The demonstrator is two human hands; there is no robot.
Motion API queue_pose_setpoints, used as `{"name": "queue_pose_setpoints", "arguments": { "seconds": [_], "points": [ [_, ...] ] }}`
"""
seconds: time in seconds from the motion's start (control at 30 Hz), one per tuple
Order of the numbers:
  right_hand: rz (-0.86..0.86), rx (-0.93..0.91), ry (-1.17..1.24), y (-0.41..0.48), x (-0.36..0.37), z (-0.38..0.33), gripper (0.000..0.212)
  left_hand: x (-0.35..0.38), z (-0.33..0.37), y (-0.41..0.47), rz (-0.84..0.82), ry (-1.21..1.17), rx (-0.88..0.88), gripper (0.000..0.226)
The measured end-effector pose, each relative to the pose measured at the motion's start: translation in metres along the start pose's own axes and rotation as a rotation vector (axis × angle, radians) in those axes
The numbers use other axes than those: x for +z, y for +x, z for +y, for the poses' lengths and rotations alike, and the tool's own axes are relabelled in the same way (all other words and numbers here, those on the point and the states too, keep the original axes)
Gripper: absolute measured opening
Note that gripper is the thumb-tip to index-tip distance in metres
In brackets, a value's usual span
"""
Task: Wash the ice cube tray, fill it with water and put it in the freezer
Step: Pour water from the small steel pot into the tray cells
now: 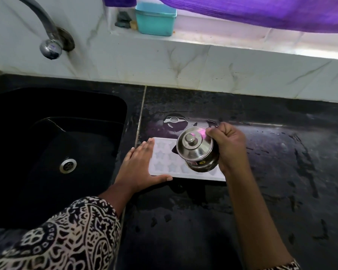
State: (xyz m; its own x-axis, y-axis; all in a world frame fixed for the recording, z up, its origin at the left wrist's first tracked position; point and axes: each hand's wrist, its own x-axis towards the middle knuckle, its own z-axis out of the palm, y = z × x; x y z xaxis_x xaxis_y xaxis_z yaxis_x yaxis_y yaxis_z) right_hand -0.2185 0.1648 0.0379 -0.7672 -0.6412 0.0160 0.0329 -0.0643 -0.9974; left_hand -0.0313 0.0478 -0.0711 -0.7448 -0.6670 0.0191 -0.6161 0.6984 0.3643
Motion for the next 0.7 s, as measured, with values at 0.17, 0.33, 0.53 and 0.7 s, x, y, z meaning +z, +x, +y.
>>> {"name": "queue_pose_setpoints", "arguments": {
  "seconds": [0.17,0.33,0.53,0.7],
  "points": [
    [0.01,-0.042,-0.125,-0.002,0.013,0.002,0.036,0.0,0.0,0.0,-0.006,-0.007,0.0,0.133],
    [0.014,-0.101,-0.215,-0.003,0.021,0.001,0.033,0.001,-0.001,-0.001,0.001,-0.012,-0.001,0.132],
    [-0.009,-0.128,-0.266,-0.007,0.024,-0.001,0.03,0.002,-0.001,-0.001,0.004,-0.02,-0.003,0.13],
    [0.003,-0.146,-0.326,-0.009,0.027,-0.004,0.03,0.001,-0.001,-0.001,0.002,-0.024,-0.001,0.13]
  ]
}}
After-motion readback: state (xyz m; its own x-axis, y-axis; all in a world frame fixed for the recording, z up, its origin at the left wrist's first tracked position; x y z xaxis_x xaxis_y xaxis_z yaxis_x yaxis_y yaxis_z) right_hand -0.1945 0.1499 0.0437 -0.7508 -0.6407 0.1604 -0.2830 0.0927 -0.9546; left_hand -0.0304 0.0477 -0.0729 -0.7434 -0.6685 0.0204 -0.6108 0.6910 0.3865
